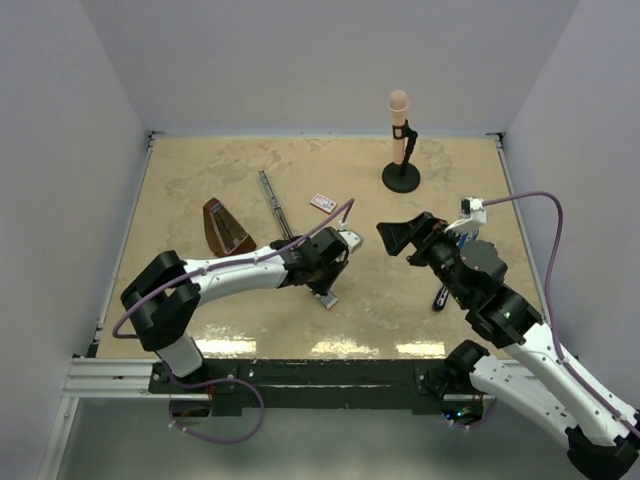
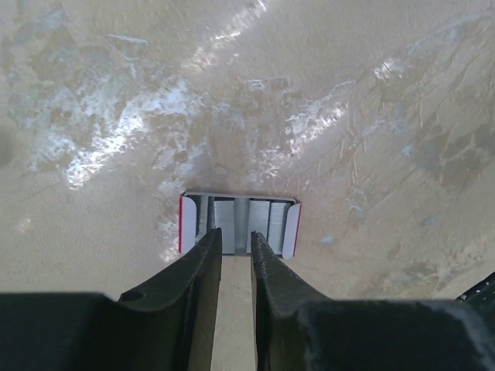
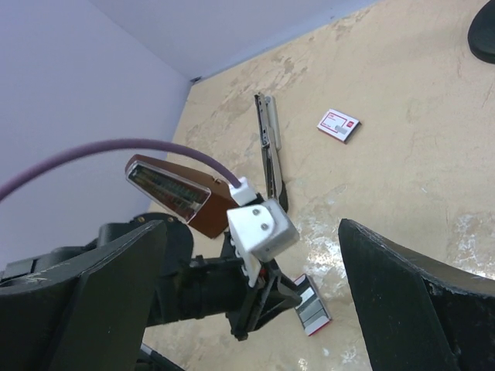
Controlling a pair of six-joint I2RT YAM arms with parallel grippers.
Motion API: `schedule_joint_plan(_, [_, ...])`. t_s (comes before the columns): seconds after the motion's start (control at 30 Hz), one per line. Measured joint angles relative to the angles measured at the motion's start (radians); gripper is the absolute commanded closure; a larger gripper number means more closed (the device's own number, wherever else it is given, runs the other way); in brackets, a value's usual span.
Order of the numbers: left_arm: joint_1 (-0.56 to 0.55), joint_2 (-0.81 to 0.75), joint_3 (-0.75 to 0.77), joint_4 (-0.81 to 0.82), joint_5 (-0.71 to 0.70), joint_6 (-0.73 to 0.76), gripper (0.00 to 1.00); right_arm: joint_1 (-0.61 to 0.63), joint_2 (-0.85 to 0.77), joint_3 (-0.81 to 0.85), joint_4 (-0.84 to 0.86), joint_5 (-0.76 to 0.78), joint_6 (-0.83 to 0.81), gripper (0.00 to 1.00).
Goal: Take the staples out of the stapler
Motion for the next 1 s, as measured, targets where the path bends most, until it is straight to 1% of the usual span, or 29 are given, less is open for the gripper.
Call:
schedule_joint_plan(0.23, [0.142,-0.069,-0.051,0.029,0.049,-0.064,0.75,0.0,0.049,-0.02,0.018,-0.035,-0.001,0.04])
schedule_joint_plan(0.33, [0.18,-0.072,-0.064,0.034,0.05,-0.088,0.75,0.0,0.09,-0.031,0.034,-0.065,-0.001,0.04])
schedule_joint_plan(0.6, [0.177,-0.034,-0.078,0.044,0.068,-0.138,0.83,0.0,0.199,-0.048,0.052,-0.14,-0.012,0.07])
schedule_joint_plan(0.73, [0.177,0.007,-0.082,0.051,0.078,-0.158,0.84,0.0,0.214,-0.048,0.054,-0.162,-0.018,0.07])
schedule_joint_plan(1.0, [0.177,0.011,-0.114,0.08,0.108,-0.19,0.84,0.0,0.211,-0.048,0.06,-0.166,-0.019,0.07])
